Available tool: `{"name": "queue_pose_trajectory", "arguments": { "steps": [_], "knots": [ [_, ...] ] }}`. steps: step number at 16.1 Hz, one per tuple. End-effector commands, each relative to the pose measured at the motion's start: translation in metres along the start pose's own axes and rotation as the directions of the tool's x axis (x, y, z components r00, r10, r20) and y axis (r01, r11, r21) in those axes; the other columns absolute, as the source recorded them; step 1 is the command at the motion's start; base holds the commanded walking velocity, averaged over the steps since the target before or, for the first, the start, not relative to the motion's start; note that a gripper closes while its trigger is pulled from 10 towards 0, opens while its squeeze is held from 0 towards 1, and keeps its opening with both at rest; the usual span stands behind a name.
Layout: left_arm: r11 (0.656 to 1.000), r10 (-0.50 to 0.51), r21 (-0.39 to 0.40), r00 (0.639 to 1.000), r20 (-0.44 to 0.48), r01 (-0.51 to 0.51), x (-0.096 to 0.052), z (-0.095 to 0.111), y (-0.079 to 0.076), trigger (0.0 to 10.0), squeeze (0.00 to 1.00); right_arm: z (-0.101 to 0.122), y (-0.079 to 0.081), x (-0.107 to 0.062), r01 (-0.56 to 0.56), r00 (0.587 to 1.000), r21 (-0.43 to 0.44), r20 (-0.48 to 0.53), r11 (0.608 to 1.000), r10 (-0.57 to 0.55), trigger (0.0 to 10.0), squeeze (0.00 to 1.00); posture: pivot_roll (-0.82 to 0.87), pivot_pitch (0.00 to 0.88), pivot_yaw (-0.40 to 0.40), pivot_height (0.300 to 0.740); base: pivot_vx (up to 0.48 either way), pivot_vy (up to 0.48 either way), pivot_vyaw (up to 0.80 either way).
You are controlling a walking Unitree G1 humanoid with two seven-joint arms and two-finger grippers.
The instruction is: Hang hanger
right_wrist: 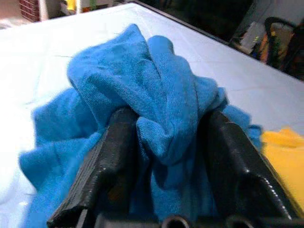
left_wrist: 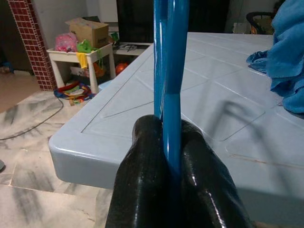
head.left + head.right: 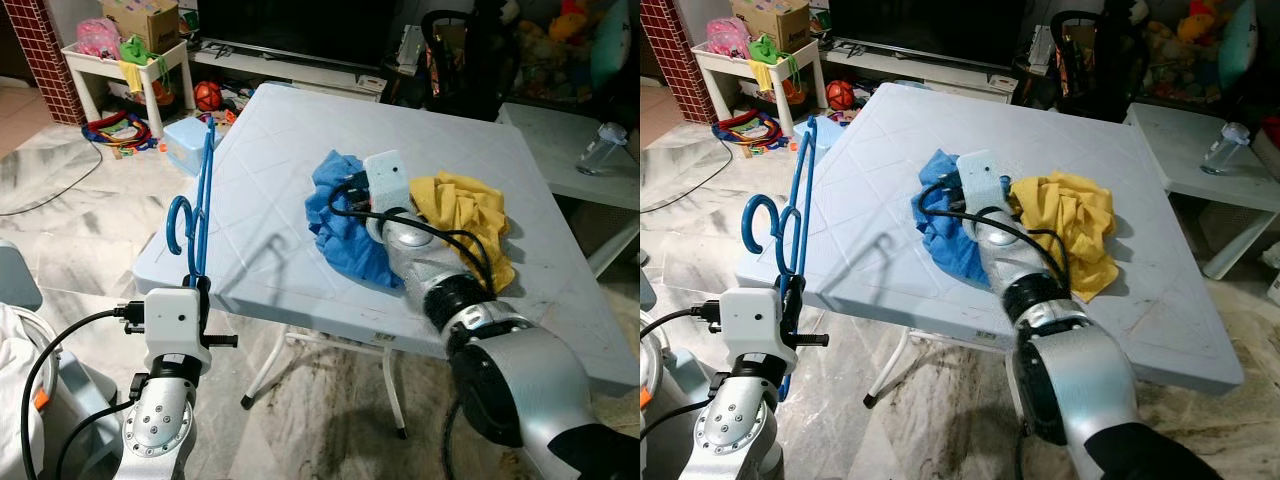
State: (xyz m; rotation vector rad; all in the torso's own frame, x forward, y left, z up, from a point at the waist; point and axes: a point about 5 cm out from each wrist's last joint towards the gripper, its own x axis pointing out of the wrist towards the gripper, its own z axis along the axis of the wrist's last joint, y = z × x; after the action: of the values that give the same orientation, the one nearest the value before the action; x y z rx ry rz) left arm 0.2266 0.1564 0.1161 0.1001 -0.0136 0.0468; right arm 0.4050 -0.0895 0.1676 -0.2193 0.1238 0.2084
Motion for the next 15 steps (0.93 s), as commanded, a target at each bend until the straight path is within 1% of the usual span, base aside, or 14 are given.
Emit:
{"name": "queue_pose_trajectory", "arguments": {
  "steps": [1,2,4,5,6,9,11,12,14,15],
  "knots": [
    [1.000,-0.021,0.004,1.000,0.008,0.021,0.001,0.001,-0.004,10.0,0.00,-0.001,-0.013,-0.002,0.040,0.999,-0.009,0.021,0.999,-0.040,10.0,1.00,0.14,0.012,-0.125,0.740,0.000,0.000,0.00],
    [1.000,-0.023,0.005,1.000,0.004,0.023,0.000,0.001,-0.003,10.0,0.00,-0.005,-0.031,-0.005,0.092,0.995,0.001,0.037,0.996,-0.092,10.0,1.00,0.14,0.016,-0.119,0.740,0.000,0.000,0.00],
    [1.000,-0.024,0.007,1.000,0.003,0.024,0.001,0.001,-0.003,10.0,0.00,-0.009,-0.045,-0.009,0.129,0.990,0.027,0.055,0.991,-0.130,10.0,1.00,0.13,0.016,-0.115,0.740,0.000,0.000,0.00],
    [1.000,-0.024,0.010,1.000,0.004,0.024,0.001,0.001,-0.002,10.0,0.00,-0.011,-0.056,-0.012,0.151,0.985,0.061,0.075,0.987,-0.156,10.0,1.00,0.13,0.015,-0.111,0.740,0.000,0.000,0.00],
    [1.000,-0.024,0.011,1.000,0.004,0.024,0.002,0.001,-0.002,10.0,0.00,-0.011,-0.064,-0.015,0.158,0.980,0.123,0.102,0.980,-0.171,10.0,1.00,0.13,0.014,-0.109,0.740,0.000,0.000,0.00],
    [0.999,-0.033,0.008,0.999,0.006,0.033,0.004,0.002,-0.003,10.0,0.00,-0.010,-0.074,-0.020,0.147,0.975,0.187,0.140,0.971,-0.175,10.0,1.00,0.12,0.012,-0.098,0.740,0.000,0.000,0.00],
    [0.999,-0.037,0.008,0.999,0.007,0.037,0.005,0.002,-0.003,10.0,0.00,-0.010,-0.075,-0.023,0.126,0.974,0.206,0.162,0.970,-0.161,10.0,1.00,0.12,0.010,-0.095,0.740,0.000,0.000,0.00],
    [0.999,-0.041,0.015,0.999,0.009,0.041,0.007,0.002,-0.003,10.0,0.00,-0.009,-0.078,-0.029,0.082,0.967,0.264,0.214,0.961,-0.141,10.0,1.00,0.11,0.006,-0.092,0.740,0.000,0.000,0.00],
    [0.999,-0.036,0.008,0.999,0.010,0.036,0.009,0.004,-0.002,10.0,0.00,-0.012,-0.082,-0.039,0.068,0.956,0.285,0.256,0.956,-0.144,10.0,1.00,0.10,0.003,-0.088,0.740,0.000,0.000,0.00],
    [0.999,-0.036,0.008,0.999,0.010,0.036,0.009,0.004,-0.002,10.0,0.00,-0.012,-0.082,-0.039,0.068,0.956,0.285,0.256,0.956,-0.144,10.0,1.00,0.10,0.003,-0.088,0.740,0.000,0.000,0.00]
  ]
}}
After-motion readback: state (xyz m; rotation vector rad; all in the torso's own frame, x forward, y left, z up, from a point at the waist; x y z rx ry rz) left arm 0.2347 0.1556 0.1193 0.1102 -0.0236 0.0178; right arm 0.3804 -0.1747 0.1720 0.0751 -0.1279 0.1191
